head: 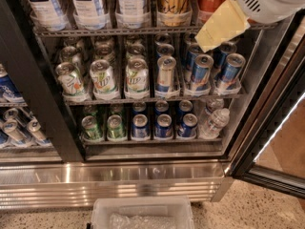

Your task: Pick coke can from top shelf of fridge

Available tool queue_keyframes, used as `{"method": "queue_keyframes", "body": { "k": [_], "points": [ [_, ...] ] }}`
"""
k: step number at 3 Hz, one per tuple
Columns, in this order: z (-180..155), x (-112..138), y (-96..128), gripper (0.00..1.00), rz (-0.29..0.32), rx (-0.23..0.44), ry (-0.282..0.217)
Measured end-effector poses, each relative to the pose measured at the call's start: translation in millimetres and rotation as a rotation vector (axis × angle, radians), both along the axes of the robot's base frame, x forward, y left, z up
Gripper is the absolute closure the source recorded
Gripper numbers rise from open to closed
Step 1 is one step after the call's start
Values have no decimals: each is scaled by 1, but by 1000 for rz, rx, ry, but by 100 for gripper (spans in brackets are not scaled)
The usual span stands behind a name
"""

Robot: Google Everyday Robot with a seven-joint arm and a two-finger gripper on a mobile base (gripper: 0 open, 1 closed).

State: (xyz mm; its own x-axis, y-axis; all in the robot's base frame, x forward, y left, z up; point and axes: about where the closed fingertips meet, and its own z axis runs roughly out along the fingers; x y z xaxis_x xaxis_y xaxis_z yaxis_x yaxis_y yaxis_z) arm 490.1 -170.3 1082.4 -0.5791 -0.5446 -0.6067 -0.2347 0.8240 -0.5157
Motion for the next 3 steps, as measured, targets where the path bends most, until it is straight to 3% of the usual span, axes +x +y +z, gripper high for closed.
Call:
{"method": "queue_keyframes", "body": {
  "k": [2, 3],
  "points": [
    [0, 0, 0, 0, 0, 0, 0],
    [0, 0, 0, 6, 0, 0, 0]
  ]
}}
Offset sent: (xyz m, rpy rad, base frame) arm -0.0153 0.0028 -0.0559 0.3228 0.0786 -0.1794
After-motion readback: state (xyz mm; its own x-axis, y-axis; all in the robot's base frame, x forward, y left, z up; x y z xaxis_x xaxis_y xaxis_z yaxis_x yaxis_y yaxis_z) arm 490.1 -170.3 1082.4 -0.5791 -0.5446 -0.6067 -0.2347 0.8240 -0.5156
